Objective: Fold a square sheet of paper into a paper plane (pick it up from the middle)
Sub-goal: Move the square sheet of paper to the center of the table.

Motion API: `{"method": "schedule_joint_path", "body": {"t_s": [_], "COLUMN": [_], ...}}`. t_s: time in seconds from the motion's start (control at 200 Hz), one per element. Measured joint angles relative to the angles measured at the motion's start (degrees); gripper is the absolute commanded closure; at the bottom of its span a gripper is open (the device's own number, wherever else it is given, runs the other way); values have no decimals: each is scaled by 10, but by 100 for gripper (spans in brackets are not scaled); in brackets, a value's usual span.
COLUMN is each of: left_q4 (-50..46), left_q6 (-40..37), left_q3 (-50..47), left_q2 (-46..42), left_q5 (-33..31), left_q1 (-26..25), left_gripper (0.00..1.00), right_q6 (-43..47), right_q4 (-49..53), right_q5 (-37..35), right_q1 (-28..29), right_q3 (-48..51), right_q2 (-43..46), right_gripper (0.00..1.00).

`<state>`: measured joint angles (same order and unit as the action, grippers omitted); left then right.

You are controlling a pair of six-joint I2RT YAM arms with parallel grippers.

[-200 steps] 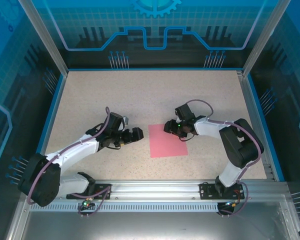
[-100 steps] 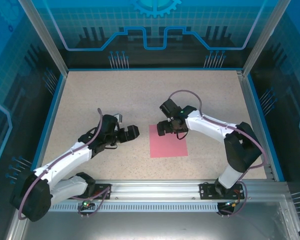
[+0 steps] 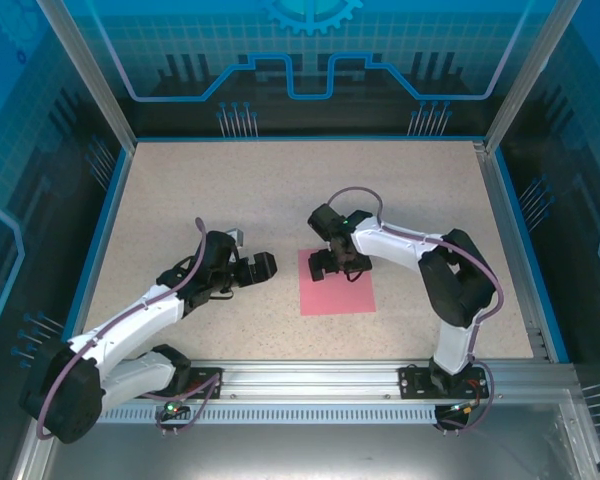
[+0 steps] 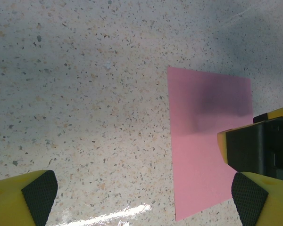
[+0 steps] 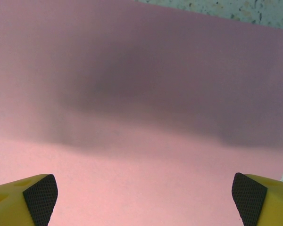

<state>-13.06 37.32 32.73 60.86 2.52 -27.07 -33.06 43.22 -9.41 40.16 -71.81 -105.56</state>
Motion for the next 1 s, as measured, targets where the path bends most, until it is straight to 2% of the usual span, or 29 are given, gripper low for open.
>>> {"method": "schedule_joint_path", "body": {"t_s": [0.345,0.66,1.0], "left_q4": [-4,-7,-15], "left_q6": [-3,-3,-4], "left_q3": [0,0,0], "left_q2": [3,10,10], "left_q5": [0,0,-2], "left_q1": [0,0,0], "left_gripper": [1,1,1], "right_q6": [-21,-39,-45], "right_q4": [4,7,-15], "right_q5": [8,2,4], "right_q1": [3,12,11], "right_q3": [-10,-17,3], "right_q2": [-52,-60,-50], "right_gripper": [1,1,8]}}
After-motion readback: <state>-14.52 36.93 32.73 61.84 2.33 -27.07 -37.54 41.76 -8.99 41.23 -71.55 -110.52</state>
